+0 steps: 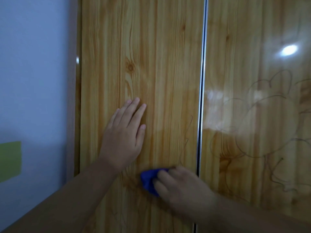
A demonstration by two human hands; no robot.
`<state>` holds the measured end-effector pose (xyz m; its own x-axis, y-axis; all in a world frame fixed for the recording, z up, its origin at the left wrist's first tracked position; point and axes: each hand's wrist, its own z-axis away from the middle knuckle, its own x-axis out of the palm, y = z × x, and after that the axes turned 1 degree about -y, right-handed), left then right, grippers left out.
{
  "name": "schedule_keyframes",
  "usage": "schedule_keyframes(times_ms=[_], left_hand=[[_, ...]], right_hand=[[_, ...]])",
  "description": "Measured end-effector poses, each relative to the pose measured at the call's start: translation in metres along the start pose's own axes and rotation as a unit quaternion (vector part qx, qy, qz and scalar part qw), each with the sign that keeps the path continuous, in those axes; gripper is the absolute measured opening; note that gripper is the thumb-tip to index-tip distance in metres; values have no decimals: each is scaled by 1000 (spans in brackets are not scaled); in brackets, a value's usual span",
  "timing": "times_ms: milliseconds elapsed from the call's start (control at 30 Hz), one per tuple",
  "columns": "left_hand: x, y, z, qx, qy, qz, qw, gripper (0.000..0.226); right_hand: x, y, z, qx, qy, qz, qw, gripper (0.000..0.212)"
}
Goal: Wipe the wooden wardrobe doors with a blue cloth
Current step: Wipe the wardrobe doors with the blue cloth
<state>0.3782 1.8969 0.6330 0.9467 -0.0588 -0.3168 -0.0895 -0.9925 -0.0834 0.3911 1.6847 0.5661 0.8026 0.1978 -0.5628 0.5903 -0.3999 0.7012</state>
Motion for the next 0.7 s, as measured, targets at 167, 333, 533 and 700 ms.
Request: schedule_keyframes(times_ms=[167, 333, 533, 700], left_hand=[[-3, 2, 0, -6, -17, -23, 1000, 56], [1, 1, 2, -5, -13, -24, 1000, 58], [10, -3, 2, 6, 11, -19, 1000, 57], [18, -5, 5, 13, 36, -5, 999, 57]], right_hand=[[-60, 80, -12, 92, 21, 40, 995, 49], [-118, 155, -45, 155, 82, 90, 980, 43], [-123, 167, -60, 179, 97, 115, 972, 32], [-105, 150, -61, 235, 143, 99, 956, 30]])
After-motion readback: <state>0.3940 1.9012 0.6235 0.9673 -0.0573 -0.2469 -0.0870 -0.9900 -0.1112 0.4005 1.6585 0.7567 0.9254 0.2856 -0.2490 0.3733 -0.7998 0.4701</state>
